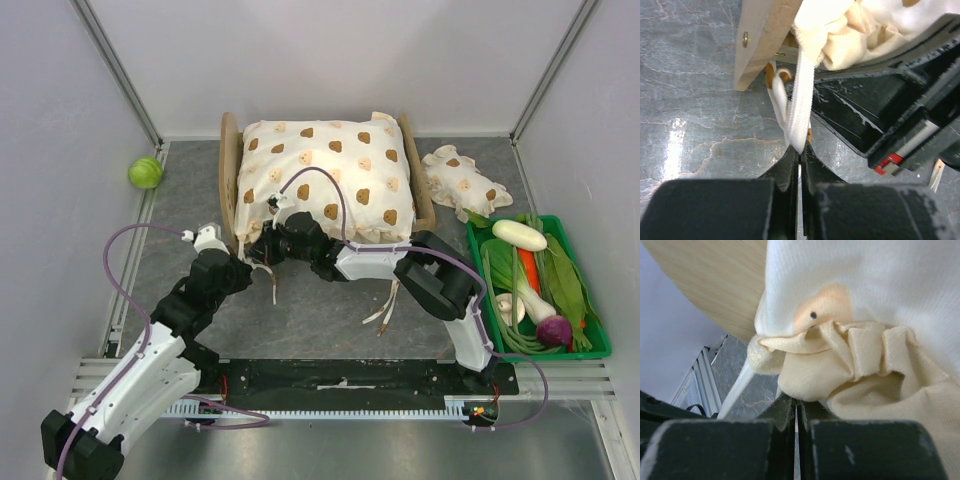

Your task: Set up the pet bed

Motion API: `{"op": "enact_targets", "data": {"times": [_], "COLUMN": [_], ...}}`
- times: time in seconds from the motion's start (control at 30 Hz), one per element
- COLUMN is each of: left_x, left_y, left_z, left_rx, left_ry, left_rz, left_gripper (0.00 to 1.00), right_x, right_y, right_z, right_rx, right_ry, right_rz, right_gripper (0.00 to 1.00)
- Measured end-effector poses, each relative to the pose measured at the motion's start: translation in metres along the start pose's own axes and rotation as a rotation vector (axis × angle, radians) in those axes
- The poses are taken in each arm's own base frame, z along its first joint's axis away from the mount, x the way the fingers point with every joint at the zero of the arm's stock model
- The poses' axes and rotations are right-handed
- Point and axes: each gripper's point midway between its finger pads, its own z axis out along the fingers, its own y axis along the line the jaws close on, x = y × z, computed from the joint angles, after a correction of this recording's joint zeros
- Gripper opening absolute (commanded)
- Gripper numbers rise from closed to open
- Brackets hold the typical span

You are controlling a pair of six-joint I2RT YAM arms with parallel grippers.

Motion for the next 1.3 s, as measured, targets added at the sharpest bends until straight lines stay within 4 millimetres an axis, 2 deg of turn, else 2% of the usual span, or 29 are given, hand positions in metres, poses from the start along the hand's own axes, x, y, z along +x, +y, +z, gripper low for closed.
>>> {"op": "enact_targets", "data": {"times": [0.23, 0.4, 0.43, 0.6, 0.63, 0.83, 1.03, 1.1, 1.17, 1.3], "left_x": [0.0, -0.002, -0.002, 0.002, 0.002, 0.001, -0.028, -0.035, -0.037, -0.026], "left_y": [-0.009, -0.019, -0.02, -0.017, -0.017, -0.008, -0.011, -0.008, -0.002, 0.014], "left_z": [-0.003, -0.004, -0.004, -0.005, -0.005, -0.013, -0.035, -0.041, -0.043, -0.04], "left_rx": [0.05, 0.089, 0.096, 0.089, 0.087, 0.059, 0.091, 0.077, 0.04, -0.046], "left_ry": [0.017, 0.028, 0.03, 0.047, 0.048, 0.032, -0.094, -0.123, -0.13, -0.093], "left_rz": [0.02, 0.038, 0.04, 0.057, 0.059, 0.064, 0.025, 0.007, -0.019, -0.059], "left_gripper": [0.02, 0.08, 0.14, 0.35, 0.43, 0.55, 0.55, 0.5, 0.48, 0.48], "right_x": [0.011, 0.024, 0.026, 0.032, 0.033, 0.039, 0.043, 0.044, 0.047, 0.049], "right_y": [-0.001, 0.01, 0.013, 0.015, 0.015, 0.016, 0.019, 0.019, 0.017, 0.016], "right_z": [0.004, 0.004, 0.004, 0.002, 0.002, 0.0, -0.001, -0.001, 0.0, 0.0], "right_rx": [-0.012, -0.053, -0.064, -0.083, -0.085, -0.105, -0.122, -0.123, -0.121, -0.12], "right_ry": [0.028, 0.065, 0.072, 0.086, 0.09, 0.112, 0.126, 0.13, 0.138, 0.14], "right_rz": [-0.005, -0.035, -0.041, -0.06, -0.062, -0.069, -0.069, -0.069, -0.067, -0.067], "right_gripper": [0.0, 0.0, 0.0, 0.0, 0.0, 0.0, 0.0, 0.0, 0.0, 0.0]}}
